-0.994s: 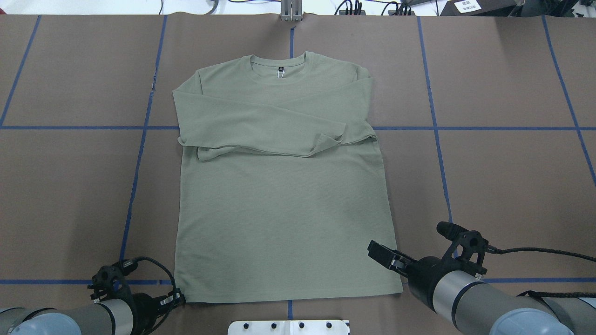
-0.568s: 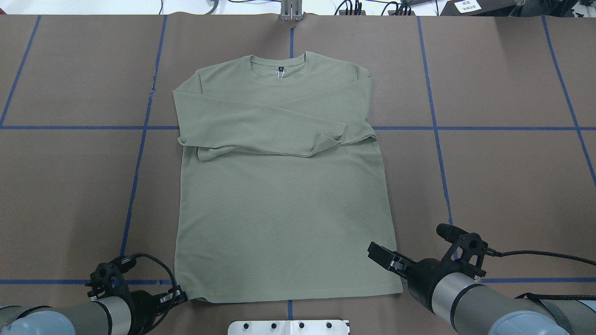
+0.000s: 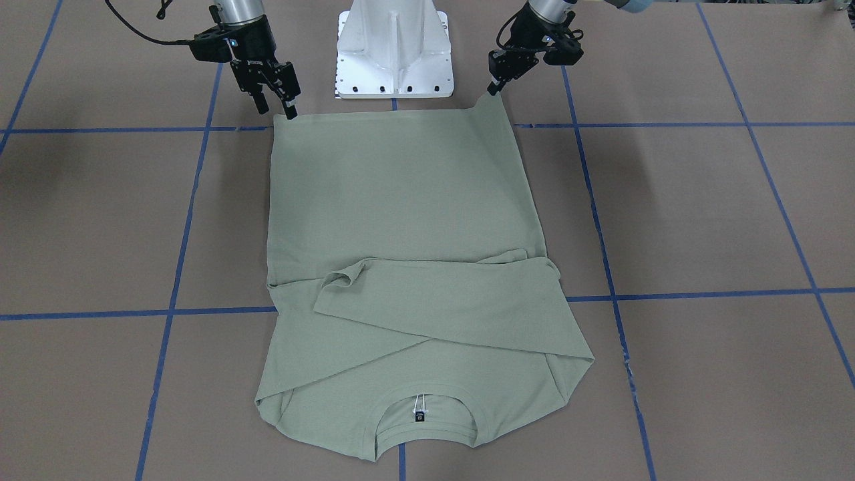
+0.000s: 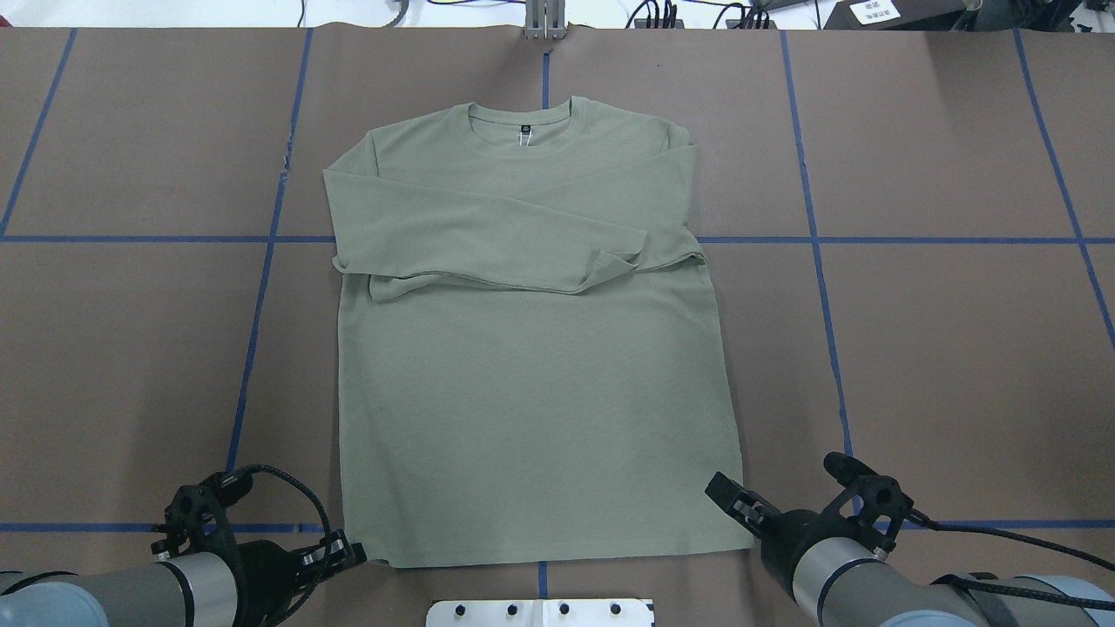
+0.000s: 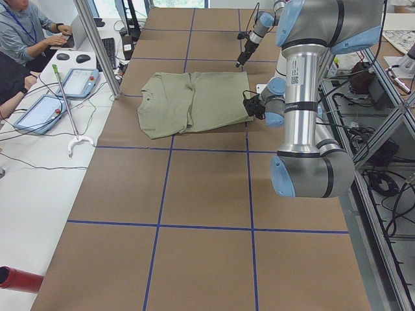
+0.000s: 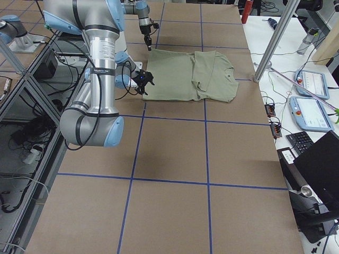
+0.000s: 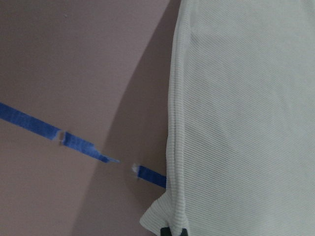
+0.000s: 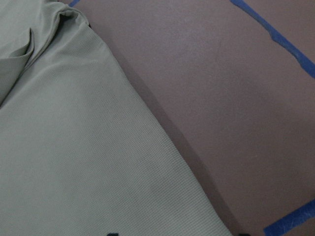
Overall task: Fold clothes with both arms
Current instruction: 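Position both grippers at the hem corners and close on the fabric, then lift the hem with both grippers and carry it toward the collar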
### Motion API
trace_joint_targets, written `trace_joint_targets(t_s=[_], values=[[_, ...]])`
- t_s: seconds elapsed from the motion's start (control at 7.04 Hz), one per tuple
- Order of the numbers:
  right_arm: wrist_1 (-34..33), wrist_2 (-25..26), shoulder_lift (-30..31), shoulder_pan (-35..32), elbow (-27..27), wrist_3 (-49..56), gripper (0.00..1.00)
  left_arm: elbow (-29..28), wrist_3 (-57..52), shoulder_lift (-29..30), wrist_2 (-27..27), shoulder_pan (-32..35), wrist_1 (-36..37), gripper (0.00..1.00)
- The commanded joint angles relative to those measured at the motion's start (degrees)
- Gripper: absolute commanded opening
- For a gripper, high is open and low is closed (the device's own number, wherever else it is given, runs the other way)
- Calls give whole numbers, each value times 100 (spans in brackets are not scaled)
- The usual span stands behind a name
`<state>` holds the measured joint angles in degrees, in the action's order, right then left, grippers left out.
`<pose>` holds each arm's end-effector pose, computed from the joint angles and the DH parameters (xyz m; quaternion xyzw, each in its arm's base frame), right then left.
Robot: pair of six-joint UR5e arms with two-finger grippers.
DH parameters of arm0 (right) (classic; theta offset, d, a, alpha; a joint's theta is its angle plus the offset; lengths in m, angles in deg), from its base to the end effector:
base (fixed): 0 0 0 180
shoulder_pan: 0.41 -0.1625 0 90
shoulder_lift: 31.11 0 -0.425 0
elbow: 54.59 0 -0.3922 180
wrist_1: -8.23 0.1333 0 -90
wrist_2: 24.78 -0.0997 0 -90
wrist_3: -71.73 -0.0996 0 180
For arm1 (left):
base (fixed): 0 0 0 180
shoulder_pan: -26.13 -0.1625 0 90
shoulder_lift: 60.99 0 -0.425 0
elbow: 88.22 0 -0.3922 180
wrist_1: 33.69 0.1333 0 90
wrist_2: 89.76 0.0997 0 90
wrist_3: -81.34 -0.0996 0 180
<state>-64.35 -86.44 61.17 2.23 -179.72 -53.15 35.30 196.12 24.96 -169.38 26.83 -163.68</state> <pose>-0.4516 -0.1600 0.3538 0.0774 -0.4612 0.3436 0.8144 0.4363 -0.1566 0.3345 -0.0456 0.5704 -0.2308 0.7870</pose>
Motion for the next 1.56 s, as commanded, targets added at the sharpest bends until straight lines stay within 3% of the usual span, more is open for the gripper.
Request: trace_joint_targets(t_s=[0.0, 0.71, 0.99, 1.42], values=[[-81, 224, -44, 193, 164, -98, 85, 41, 0, 1, -1, 1, 0, 0], [-64, 479, -70, 439, 410, -98, 85, 32, 9, 10, -10, -8, -9, 0], [-46, 567, -79, 493, 472, -124, 74, 32, 9, 10, -10, 1, -9, 0], [-46, 594, -70, 501, 560, -125, 70, 32, 9, 1, -19, -8, -9, 0]])
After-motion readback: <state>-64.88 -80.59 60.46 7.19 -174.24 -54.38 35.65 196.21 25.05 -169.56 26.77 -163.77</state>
